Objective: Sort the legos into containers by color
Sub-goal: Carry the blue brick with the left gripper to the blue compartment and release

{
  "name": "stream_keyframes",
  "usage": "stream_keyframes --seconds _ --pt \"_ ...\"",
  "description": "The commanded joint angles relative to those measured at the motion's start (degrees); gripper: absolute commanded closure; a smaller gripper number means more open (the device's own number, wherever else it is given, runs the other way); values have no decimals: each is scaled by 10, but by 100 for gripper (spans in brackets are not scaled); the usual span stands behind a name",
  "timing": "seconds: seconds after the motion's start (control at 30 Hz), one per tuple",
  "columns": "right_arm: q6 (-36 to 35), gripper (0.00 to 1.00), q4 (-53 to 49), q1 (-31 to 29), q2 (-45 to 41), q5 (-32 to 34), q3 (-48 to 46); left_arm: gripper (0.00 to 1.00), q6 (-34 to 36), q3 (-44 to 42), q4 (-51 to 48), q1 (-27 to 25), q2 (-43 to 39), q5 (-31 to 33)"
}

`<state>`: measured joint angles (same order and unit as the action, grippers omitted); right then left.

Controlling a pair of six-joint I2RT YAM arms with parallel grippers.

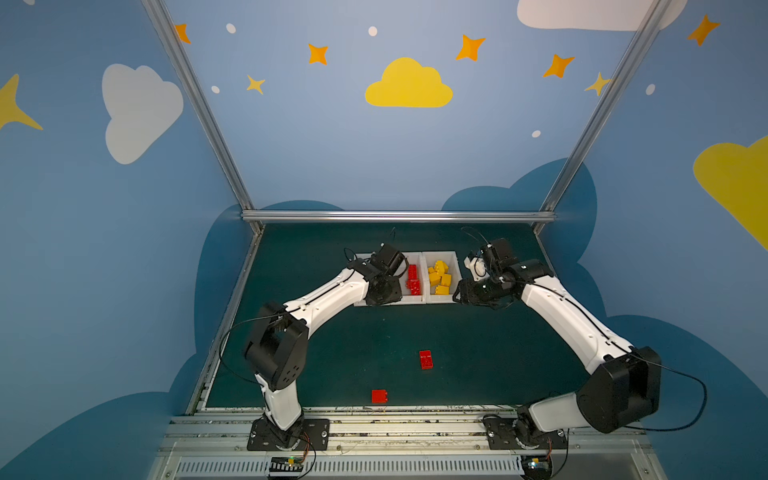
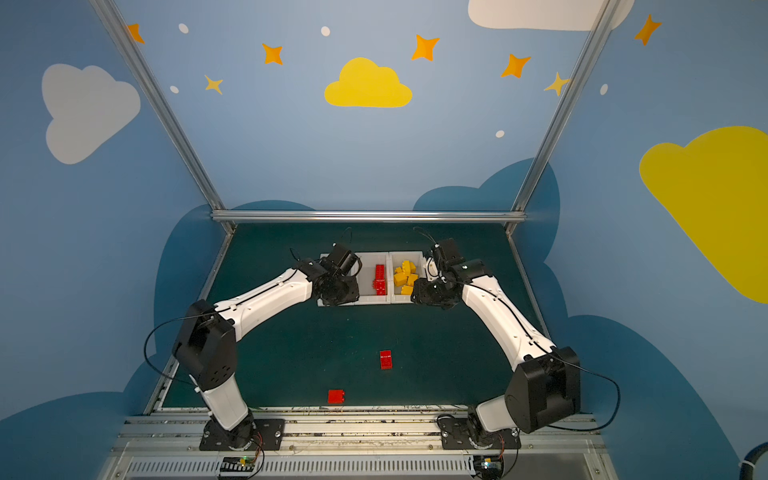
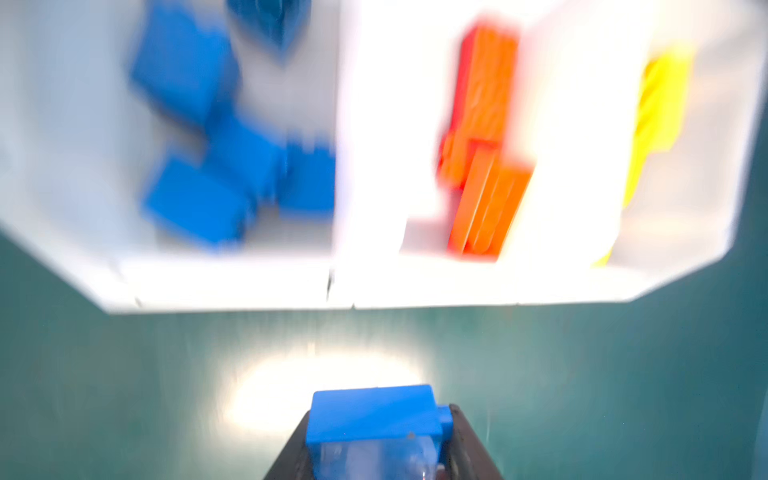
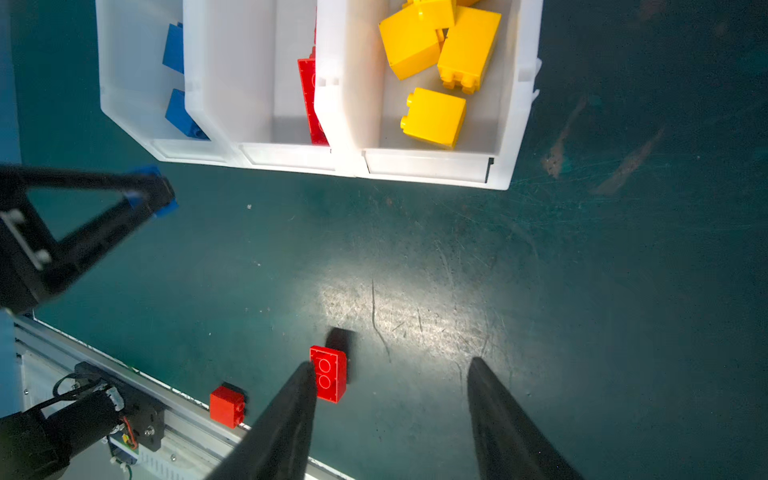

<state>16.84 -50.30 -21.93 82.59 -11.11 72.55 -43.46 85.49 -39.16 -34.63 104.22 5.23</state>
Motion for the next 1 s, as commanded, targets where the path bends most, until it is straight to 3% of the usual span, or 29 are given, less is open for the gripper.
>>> stream_keyframes --seconds 0.0,0.37,0.5,0.7,0.97 --pt "11 42 -20 1 -17 13 20 60 51 42 3 30 16 5" --pt "21 42 -30 -3 -12 20 17 57 83 93 30 114 88 -54" --pt "24 42 -33 -7 -8 23 18 51 83 96 32 126 100 -61" --pt "26 40 -37 -20 -2 38 17 39 80 71 52 131 80 -64" --pt "32 40 -39 -42 10 48 11 36 71 13 82 134 30 -62"
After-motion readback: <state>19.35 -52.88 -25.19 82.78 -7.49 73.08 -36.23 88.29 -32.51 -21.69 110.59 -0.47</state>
